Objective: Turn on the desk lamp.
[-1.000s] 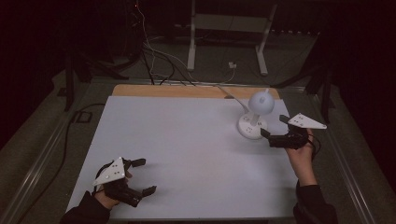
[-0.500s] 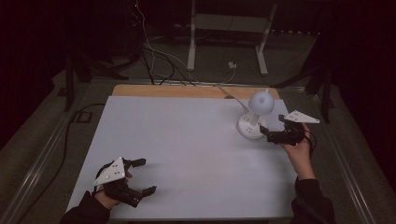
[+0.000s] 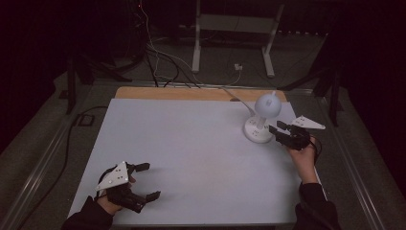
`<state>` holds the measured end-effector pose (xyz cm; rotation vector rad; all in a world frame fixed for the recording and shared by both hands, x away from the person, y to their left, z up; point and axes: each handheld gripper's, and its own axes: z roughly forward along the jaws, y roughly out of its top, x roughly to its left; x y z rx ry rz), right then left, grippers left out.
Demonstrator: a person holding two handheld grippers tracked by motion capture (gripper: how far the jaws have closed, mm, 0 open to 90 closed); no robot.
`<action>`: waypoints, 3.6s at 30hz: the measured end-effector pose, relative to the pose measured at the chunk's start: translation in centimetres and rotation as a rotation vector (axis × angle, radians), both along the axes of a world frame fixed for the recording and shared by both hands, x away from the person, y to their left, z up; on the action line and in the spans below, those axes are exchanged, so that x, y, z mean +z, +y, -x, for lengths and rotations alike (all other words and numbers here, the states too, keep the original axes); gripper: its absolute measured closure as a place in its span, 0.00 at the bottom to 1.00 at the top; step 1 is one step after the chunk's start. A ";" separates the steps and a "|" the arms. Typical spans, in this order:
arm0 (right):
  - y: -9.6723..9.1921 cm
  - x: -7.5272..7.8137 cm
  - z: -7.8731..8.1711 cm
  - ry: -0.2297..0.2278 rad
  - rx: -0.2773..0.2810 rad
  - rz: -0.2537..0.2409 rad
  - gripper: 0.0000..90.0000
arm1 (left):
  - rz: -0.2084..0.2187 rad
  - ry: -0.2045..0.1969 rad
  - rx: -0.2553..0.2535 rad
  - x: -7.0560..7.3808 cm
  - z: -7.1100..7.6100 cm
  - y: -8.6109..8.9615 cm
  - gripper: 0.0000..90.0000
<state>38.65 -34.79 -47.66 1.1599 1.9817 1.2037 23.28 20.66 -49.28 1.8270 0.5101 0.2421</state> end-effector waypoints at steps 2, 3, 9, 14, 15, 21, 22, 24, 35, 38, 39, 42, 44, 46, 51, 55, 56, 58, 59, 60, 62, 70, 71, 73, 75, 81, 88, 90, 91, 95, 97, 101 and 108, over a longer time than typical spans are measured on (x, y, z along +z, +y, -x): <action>0.1 0.0 0.0 -0.001 0.003 0.010 0.67 | 0.002 0.001 0.000 0.0 0.0 0.0 0.00; 0.2 -0.2 0.0 -0.002 -0.007 0.024 0.71 | 0.001 0.002 0.000 0.0 0.0 0.0 0.00; 0.3 -0.5 0.0 -0.004 -0.013 0.048 0.83 | 0.003 0.001 0.000 0.0 0.0 0.0 0.00; 0.4 -1.0 0.0 0.008 0.000 0.055 0.89 | 0.002 -0.001 0.000 0.0 0.0 0.0 0.00; 0.5 -1.1 0.0 0.013 -0.001 0.055 0.91 | 0.002 -0.001 0.000 0.0 0.0 0.0 0.00; 0.6 -1.5 -0.2 0.032 -0.007 0.072 1.00 | -0.003 0.002 0.001 -0.1 0.0 -0.1 0.00; 0.7 -1.6 -0.2 0.034 -0.005 0.076 1.00 | -0.005 0.003 0.000 -0.1 0.0 -0.1 0.00; 0.8 -1.7 -0.3 0.042 -0.009 0.089 1.00 | 0.000 0.002 0.001 0.0 0.0 -0.1 0.00; 1.7 -2.4 -0.8 0.068 -0.055 0.130 1.00 | -0.006 0.005 0.001 -0.1 -0.1 -0.1 0.00; 1.8 -2.5 -0.9 0.069 -0.062 0.133 1.00 | -0.008 0.005 0.001 -0.1 0.0 -0.1 0.00; 1.8 -2.5 -0.9 0.069 -0.063 0.132 1.00 | -0.010 0.005 0.000 -0.1 0.0 -0.1 0.00; 2.0 -2.6 -1.0 0.072 -0.064 0.144 1.00 | -0.008 0.005 0.000 -0.1 -0.1 -0.1 0.00; 2.1 -2.8 -1.1 0.076 -0.072 0.158 1.00 | -0.011 0.006 0.000 -0.1 -0.1 -0.1 0.00; 2.1 -2.8 -1.1 0.077 -0.071 0.155 1.00 | -0.012 0.007 -0.001 -0.1 -0.1 -0.1 0.00; 2.3 -2.9 -1.2 0.072 -0.070 0.159 1.00 | -0.014 0.007 -0.002 -0.1 0.0 -0.1 0.00; 2.5 -3.0 -1.3 0.073 -0.076 0.170 1.00 | -0.013 0.006 -0.001 -0.1 0.0 -0.1 0.00; 2.5 -3.0 -1.3 0.075 -0.080 0.171 1.00 | -0.013 0.006 -0.001 -0.1 0.0 -0.1 0.00; 2.4 -3.1 -1.5 0.078 -0.079 0.173 1.00 | -0.014 0.007 -0.002 -0.1 -0.1 -0.1 0.00; 2.4 -3.1 -1.5 0.078 -0.079 0.173 1.00 | -0.011 0.006 -0.001 -0.1 -0.1 -0.1 0.00; 2.4 -3.1 -1.5 0.084 -0.085 0.177 1.00 | -0.011 0.008 0.000 -0.1 -0.1 -0.1 0.00; 2.4 -3.1 -1.5 0.085 -0.086 0.172 1.00 | -0.014 0.006 -0.002 -0.1 0.0 -0.1 0.00; 2.4 -3.2 -1.5 0.082 -0.085 0.179 1.00 | -0.013 0.006 -0.002 -0.1 -0.1 -0.1 0.00; 2.4 -3.2 -1.5 0.085 -0.085 0.174 1.00 | -0.013 0.006 -0.002 -0.1 -0.1 -0.1 0.00; 2.4 -3.2 -1.5 0.085 -0.089 0.173 1.00 | -0.014 0.007 -0.002 -0.1 0.0 -0.1 0.00; 2.3 -3.2 -1.5 0.086 -0.094 0.174 1.00 | -0.017 0.006 -0.003 -0.1 0.0 -0.1 0.00; 2.3 -3.3 -1.5 0.092 -0.102 0.158 1.00 | -0.015 0.007 -0.003 -0.1 0.0 -0.2 0.00; 2.5 -3.3 -1.5 0.081 -0.127 0.182 1.00 | -0.013 0.007 -0.004 -0.1 -0.1 -0.1 0.00; 2.5 -3.2 -1.3 0.071 -0.129 0.168 1.00 | -0.011 0.006 -0.002 -0.1 0.0 -0.1 0.00; 2.5 -3.1 -1.3 0.058 -0.128 0.168 1.00 | -0.013 0.007 -0.001 -0.1 -0.1 -0.1 0.00; 2.3 -2.1 -0.8 0.037 -0.122 0.126 0.95 | -0.013 0.009 0.001 -0.1 -0.1 -0.1 0.00; 2.3 -1.7 -0.5 0.031 -0.118 0.115 0.88 | -0.020 0.010 0.001 -0.2 -0.1 -0.1 0.00; 2.0 -1.2 -0.2 0.032 -0.114 0.090 0.74 | -0.015 0.011 0.005 -0.2 -0.1 -0.1 0.00; 1.9 -0.5 0.4 0.052 -0.094 0.049 0.44 | -0.016 0.009 0.004 -0.2 -0.1 -0.1 0.00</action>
